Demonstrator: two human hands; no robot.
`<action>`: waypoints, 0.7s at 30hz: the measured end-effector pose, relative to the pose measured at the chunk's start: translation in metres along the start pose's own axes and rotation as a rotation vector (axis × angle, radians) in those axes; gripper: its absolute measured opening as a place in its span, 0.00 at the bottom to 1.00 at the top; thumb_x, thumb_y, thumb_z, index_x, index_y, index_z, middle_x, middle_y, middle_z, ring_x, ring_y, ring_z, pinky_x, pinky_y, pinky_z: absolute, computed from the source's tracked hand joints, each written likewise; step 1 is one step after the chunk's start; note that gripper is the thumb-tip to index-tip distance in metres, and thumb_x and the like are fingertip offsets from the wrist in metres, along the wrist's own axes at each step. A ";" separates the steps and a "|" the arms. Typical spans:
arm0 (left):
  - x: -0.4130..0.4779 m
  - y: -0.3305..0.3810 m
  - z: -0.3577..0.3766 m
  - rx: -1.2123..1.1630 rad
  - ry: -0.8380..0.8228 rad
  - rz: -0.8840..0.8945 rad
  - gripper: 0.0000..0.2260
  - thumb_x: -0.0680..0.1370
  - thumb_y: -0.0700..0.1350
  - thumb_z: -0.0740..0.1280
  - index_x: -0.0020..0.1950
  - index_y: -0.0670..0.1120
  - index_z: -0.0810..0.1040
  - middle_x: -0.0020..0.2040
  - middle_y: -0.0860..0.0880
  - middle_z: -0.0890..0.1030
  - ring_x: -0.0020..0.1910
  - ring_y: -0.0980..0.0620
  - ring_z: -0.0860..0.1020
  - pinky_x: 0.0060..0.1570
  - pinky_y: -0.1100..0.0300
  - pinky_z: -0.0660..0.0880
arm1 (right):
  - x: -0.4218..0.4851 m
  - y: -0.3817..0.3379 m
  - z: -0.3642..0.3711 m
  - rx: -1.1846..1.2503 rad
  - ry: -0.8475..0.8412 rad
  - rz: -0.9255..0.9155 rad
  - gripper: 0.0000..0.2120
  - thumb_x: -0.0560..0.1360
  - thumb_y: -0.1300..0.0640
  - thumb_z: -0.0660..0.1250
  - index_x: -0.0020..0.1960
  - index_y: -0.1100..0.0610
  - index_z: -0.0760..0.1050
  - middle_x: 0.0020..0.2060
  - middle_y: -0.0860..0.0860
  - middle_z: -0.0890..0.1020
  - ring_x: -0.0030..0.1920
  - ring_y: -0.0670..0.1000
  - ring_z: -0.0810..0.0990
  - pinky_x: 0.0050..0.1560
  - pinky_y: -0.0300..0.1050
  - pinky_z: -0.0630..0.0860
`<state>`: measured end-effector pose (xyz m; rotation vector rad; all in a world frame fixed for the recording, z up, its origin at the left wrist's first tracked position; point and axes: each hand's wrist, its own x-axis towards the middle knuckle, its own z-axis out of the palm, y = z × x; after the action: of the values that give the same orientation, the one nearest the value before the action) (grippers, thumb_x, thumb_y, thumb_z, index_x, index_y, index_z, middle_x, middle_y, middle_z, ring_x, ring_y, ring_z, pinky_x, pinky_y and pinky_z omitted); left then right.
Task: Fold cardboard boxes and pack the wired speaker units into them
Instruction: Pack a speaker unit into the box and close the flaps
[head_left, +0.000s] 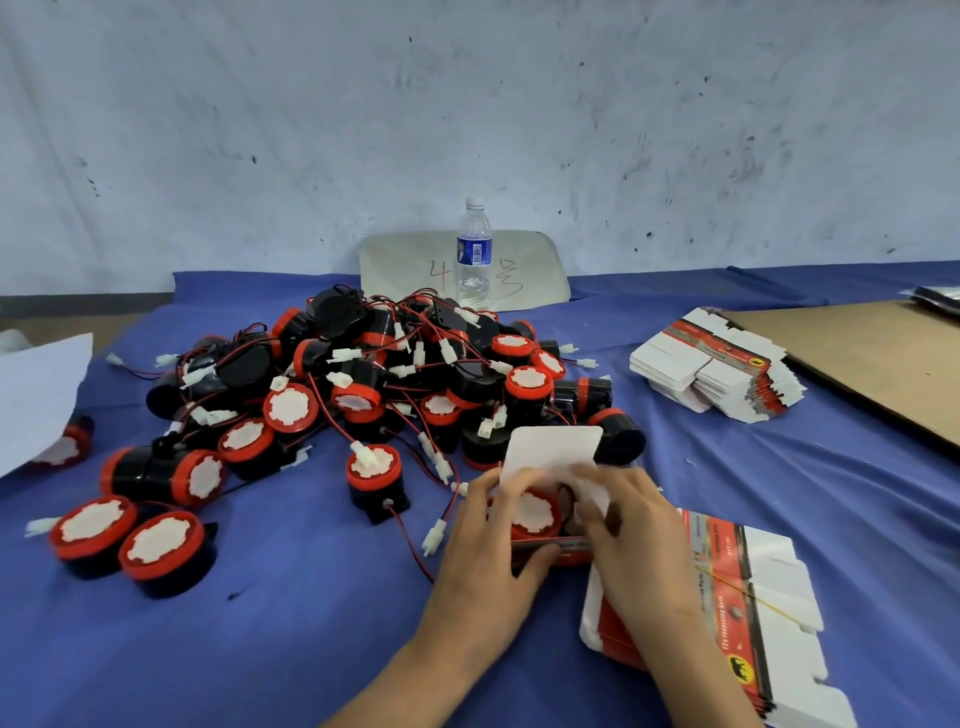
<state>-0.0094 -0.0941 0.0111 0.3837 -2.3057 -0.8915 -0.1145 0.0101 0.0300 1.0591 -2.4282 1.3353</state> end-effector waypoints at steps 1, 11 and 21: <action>-0.001 0.000 -0.001 -0.006 0.010 -0.009 0.35 0.75 0.46 0.72 0.65 0.76 0.54 0.67 0.66 0.64 0.67 0.67 0.64 0.65 0.71 0.64 | 0.001 0.000 -0.001 0.044 -0.006 0.040 0.21 0.74 0.67 0.68 0.60 0.45 0.74 0.47 0.46 0.79 0.38 0.45 0.78 0.39 0.40 0.73; 0.000 -0.004 0.003 0.112 0.002 0.058 0.17 0.77 0.42 0.69 0.66 0.53 0.75 0.76 0.58 0.55 0.66 0.80 0.50 0.64 0.81 0.52 | 0.002 0.000 0.000 0.034 0.027 0.072 0.09 0.72 0.63 0.72 0.45 0.51 0.75 0.40 0.44 0.77 0.34 0.45 0.76 0.34 0.40 0.72; -0.006 0.010 0.005 0.234 0.068 0.020 0.17 0.79 0.40 0.67 0.66 0.52 0.76 0.76 0.52 0.53 0.69 0.62 0.60 0.65 0.75 0.56 | 0.004 -0.001 0.000 0.007 -0.112 -0.044 0.09 0.70 0.58 0.76 0.49 0.58 0.83 0.39 0.45 0.73 0.32 0.47 0.73 0.37 0.35 0.69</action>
<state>-0.0082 -0.0812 0.0120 0.4819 -2.3526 -0.5902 -0.1168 0.0071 0.0327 1.2125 -2.4643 1.3058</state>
